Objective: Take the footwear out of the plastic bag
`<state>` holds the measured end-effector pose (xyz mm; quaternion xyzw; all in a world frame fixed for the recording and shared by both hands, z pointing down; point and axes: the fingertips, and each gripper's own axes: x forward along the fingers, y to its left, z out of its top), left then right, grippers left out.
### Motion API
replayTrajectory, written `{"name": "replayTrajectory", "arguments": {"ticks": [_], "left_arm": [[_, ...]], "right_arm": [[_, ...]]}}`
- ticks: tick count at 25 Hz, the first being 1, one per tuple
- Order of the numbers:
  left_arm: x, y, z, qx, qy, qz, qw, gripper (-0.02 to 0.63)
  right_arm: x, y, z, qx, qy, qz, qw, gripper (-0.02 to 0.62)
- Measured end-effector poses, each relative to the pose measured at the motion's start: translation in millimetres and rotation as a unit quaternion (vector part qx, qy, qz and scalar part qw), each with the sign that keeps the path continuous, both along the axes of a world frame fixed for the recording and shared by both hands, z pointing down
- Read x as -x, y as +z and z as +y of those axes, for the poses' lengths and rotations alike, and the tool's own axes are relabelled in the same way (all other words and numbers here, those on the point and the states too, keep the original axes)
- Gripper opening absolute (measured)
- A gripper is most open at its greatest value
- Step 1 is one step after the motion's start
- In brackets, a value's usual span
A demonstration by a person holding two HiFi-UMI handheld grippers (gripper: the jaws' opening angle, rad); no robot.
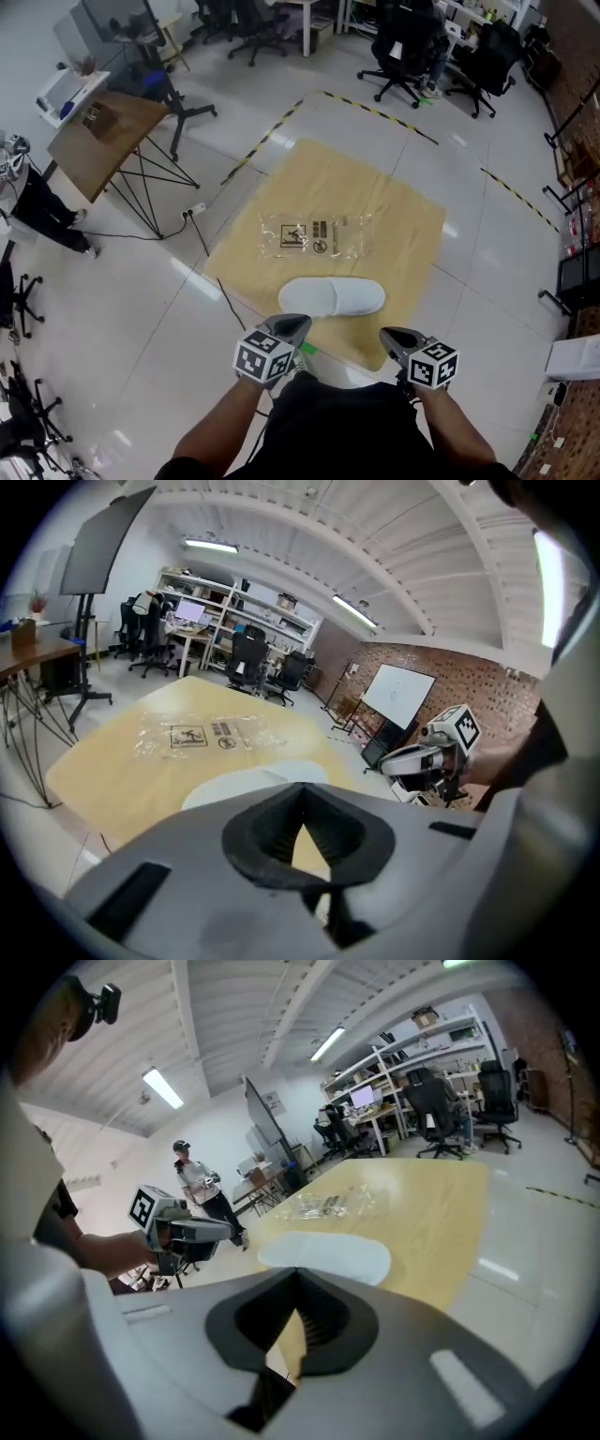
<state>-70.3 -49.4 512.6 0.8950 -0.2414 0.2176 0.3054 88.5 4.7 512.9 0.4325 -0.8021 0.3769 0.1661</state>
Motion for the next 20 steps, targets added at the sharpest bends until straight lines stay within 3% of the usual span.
{"name": "replayTrajectory", "arguments": {"ticks": [3,6,12,15,20], "left_arm": [[-1.1,-4.6,35.8,0.014,-0.027,0.002,0.9995,0.006],[-8.1,-20.1,60.2,0.001,-0.064,0.007,0.9980,0.006],[-39.9,-51.2,138.0,-0.033,-0.142,0.013,0.9893,0.006],[-62.8,-51.1,195.9,-0.028,-0.147,0.017,0.9885,0.006],[-88.7,-42.7,272.3,0.004,-0.153,-0.016,0.9881,0.006]], "right_arm": [[7.7,-21.7,19.5,-0.029,-0.029,-0.005,0.999,0.002],[0.3,-49.6,44.3,-0.047,-0.048,-0.018,0.998,0.002],[-58.3,-79.8,119.1,-0.099,-0.078,-0.039,0.991,0.002],[-91.5,-73.2,152.8,-0.107,-0.072,-0.047,0.990,0.002],[-114.9,-67.5,215.9,-0.091,-0.075,-0.065,0.991,0.002]]}}
